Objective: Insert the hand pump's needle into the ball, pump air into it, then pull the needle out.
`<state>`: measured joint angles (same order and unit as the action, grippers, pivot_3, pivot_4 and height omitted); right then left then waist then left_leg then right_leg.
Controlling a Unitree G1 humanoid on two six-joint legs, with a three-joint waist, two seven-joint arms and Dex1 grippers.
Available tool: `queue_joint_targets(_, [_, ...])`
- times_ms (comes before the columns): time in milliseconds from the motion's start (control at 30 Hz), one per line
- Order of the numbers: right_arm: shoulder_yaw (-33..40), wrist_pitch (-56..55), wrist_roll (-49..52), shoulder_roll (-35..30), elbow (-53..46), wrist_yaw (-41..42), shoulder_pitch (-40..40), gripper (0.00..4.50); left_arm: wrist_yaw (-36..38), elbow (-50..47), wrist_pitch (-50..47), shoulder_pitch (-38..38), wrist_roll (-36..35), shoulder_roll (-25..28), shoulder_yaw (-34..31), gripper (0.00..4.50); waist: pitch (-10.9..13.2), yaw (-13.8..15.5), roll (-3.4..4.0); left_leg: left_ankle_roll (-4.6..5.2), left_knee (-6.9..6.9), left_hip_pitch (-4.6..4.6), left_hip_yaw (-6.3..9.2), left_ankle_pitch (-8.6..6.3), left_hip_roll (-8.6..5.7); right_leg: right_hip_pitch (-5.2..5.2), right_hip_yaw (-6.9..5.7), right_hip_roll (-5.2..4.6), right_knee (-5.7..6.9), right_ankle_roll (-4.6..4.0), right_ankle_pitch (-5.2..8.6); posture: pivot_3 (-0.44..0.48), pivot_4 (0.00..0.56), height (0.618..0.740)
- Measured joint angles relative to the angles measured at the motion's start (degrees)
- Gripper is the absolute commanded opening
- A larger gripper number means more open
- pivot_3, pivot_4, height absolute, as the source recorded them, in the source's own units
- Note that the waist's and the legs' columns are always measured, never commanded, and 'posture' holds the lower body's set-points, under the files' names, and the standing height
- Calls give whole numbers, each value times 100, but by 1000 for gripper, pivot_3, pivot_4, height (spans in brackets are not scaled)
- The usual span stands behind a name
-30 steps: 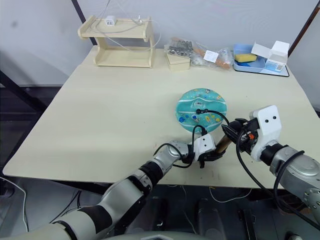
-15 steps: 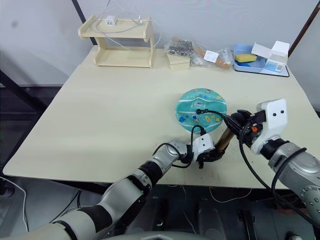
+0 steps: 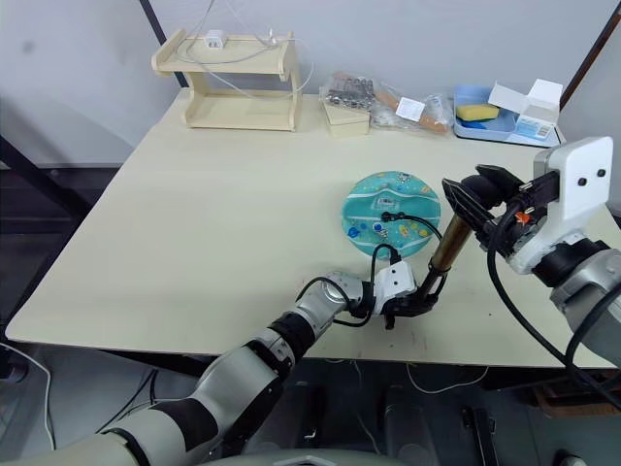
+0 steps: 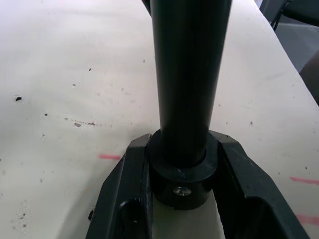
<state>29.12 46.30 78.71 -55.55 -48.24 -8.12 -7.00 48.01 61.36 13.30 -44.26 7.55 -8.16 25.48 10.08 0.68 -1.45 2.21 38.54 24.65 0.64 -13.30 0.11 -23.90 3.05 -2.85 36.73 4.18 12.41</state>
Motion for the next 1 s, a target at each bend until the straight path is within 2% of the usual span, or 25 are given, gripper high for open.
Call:
queue_joint_targets(133, [325, 96, 543, -526, -10, -144, 5, 2076, 46, 1, 14, 1, 40, 0, 12, 1091, 0, -1, -1, 1, 1, -1, 0, -1, 0, 1, 1, 0, 0, 0, 0, 0, 150, 740])
queue_joint_targets(233, [332, 65, 564, -551, -4, -182, 73, 2076, 43, 18, 14, 0, 76, 0, 25, 1091, -1, 1, -3, 1, 1, -1, -1, -1, 1, 2, -1, 0, -1, 0, 0, 0, 150, 740])
queue_joint_targets(400, [151, -409, -250, 192, -57, 35, 726, 2076, -7, 82, 8, -1, 129, 0, 36, 1091, -72, -6, -72, 5, 1, -13, 5, -4, 4, 13, -4, 4, -1, 0, 1, 0, 150, 740])
queue_joint_targets(467, [-147, -740, -884, 666, -91, 287, 1176, 2076, -53, 158, -9, -1, 157, 0, 50, 1091, -112, -6, -128, 10, -3, -39, 10, -8, 10, 37, -6, 6, -3, -1, 2, 0, 150, 740])
queue_joint_targets(533, [-366, -948, -1283, 851, -87, 469, 1442, 2076, -86, 187, -14, -2, 184, 0, 45, 1091, -126, -12, -141, 11, -4, -61, 14, -9, 13, 52, 0, 6, -5, -12, 9, 0, 150, 740])
queue_joint_targets(567, [-680, -1192, -1770, 1144, -36, 675, 1744, 2076, -121, 225, -31, -3, 210, 0, 38, 1091, -138, -24, -153, 14, -6, -95, 13, -13, 19, 80, 2, 5, -13, -22, 17, 0, 150, 740])
queue_joint_targets(667, [-1352, -1614, -2673, 1518, 214, 1048, 2070, 2076, -170, 254, -45, -2, 268, 1, 26, 1091, -195, -52, -158, 14, -5, -99, 10, -13, 23, 81, 0, -1, -16, -21, 17, 0, 150, 740])
queue_joint_targets(833, [-2201, -1994, -3602, 2067, 1062, 1442, 1919, 2076, -172, 287, -43, -2, 295, 1, -16, 1091, -236, -64, -127, 14, -9, -101, 11, -13, 27, 79, -5, -3, -16, -25, 15, 0, 150, 740])
queue_joint_targets(1000, [-2354, -2222, -3992, 2291, 1339, 1822, 1760, 2076, -171, 349, -38, -2, 292, 1, -27, 1091, -259, -66, -113, 14, -11, -104, 15, -13, 29, 80, -9, 7, -16, -22, 17, 0, 150, 740])
